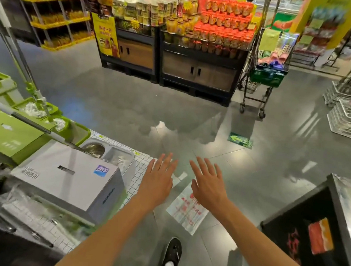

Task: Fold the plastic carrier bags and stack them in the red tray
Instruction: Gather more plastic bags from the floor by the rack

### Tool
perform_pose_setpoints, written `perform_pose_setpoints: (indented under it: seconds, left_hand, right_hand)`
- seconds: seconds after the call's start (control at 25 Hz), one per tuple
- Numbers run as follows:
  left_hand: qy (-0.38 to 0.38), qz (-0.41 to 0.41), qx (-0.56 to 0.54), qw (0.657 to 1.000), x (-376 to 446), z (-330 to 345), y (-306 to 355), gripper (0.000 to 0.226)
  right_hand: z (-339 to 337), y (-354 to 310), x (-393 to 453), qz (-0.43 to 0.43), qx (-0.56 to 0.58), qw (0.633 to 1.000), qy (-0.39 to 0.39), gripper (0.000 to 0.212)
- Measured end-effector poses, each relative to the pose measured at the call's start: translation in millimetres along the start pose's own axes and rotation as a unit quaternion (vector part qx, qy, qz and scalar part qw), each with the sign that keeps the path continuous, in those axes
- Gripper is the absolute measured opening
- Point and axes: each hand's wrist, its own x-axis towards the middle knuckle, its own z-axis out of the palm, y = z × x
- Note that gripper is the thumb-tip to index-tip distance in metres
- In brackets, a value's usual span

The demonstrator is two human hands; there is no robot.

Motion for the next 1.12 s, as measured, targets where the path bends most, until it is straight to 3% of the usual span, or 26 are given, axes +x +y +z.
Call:
perform_pose_setpoints:
  seconds: [0.32,0.68,0.92,1.12]
  left_hand:
    - [-0.080,-0.035,-0.030,0.996,139.8,53.7,-73.3,0.082]
    - [-0.153,-0.033,-0.047,0.987,274.9,164.5,-142.9,0.065]
    - [-0.220,-0.071,-0.107,0.967,326.5,349.4,-176.6,0.068]
    - [-0.267,-0.065,-0.080,0.958,334.4,579.9,-204.9,0.071]
  right_hand:
    - [55.5,49.6,166.2,0.048,0.075,0.995,-0.042,0.056]
    - [138.6,110.7,277.4,0.129,0.086,0.979,-0.135,0.057]
    - [301.5,137.1,314.9,0.219,0.128,0.943,-0.214,0.054]
    - [525.6,160.1,320.3,0.297,0.204,0.890,-0.280,0.052]
